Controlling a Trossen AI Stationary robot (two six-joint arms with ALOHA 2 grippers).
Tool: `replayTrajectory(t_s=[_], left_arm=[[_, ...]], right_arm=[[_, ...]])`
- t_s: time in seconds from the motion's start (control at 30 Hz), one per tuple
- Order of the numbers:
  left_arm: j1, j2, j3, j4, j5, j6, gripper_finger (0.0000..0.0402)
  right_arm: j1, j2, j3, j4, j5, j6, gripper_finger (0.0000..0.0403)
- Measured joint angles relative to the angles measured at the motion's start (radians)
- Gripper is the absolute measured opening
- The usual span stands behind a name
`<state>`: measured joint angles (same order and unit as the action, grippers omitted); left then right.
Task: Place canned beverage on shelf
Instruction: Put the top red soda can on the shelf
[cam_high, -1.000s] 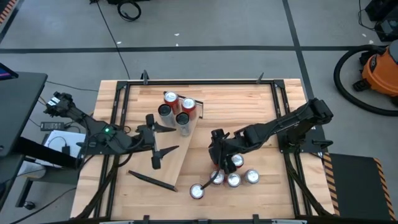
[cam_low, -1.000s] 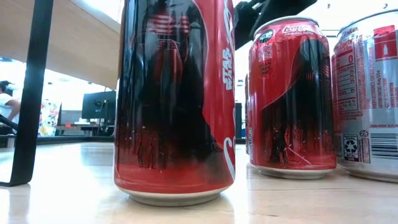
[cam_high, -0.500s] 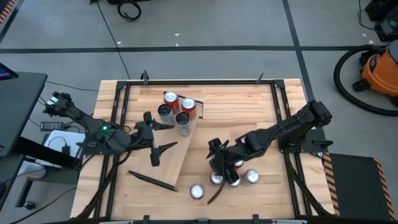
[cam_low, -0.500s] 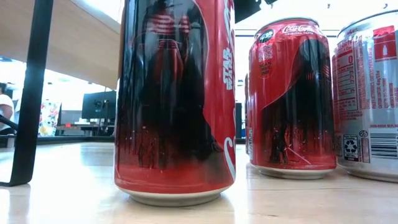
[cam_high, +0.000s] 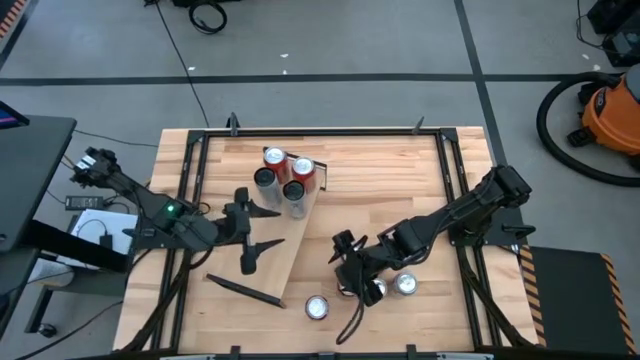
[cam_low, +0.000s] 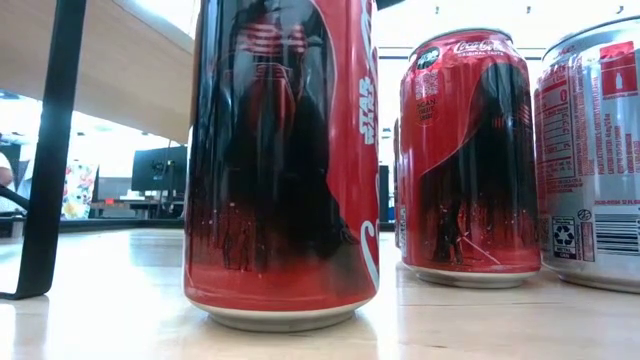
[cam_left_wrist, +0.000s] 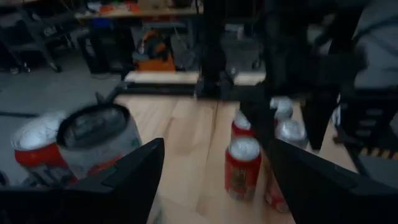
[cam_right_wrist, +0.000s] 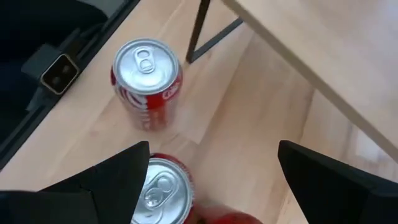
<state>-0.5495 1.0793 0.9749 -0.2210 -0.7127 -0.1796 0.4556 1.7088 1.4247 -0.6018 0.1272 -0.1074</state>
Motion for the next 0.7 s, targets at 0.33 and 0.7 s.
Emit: replayTrajectory(t_s=[0.33, 0.7], left_arm=[[0.017, 0.060, 0.000, -0.017, 0.001, -0.011, 0.0302], [0.061, 0.112, 0.000, 0.043, 0.001, 0.008, 0.0302]], right_arm=[[0.055, -0.001, 0.000, -0.061, 0.082, 0.045, 0.0366], [0.074, -0.090, -0.001, -0.377, 0.143, 0.307, 0.0366]])
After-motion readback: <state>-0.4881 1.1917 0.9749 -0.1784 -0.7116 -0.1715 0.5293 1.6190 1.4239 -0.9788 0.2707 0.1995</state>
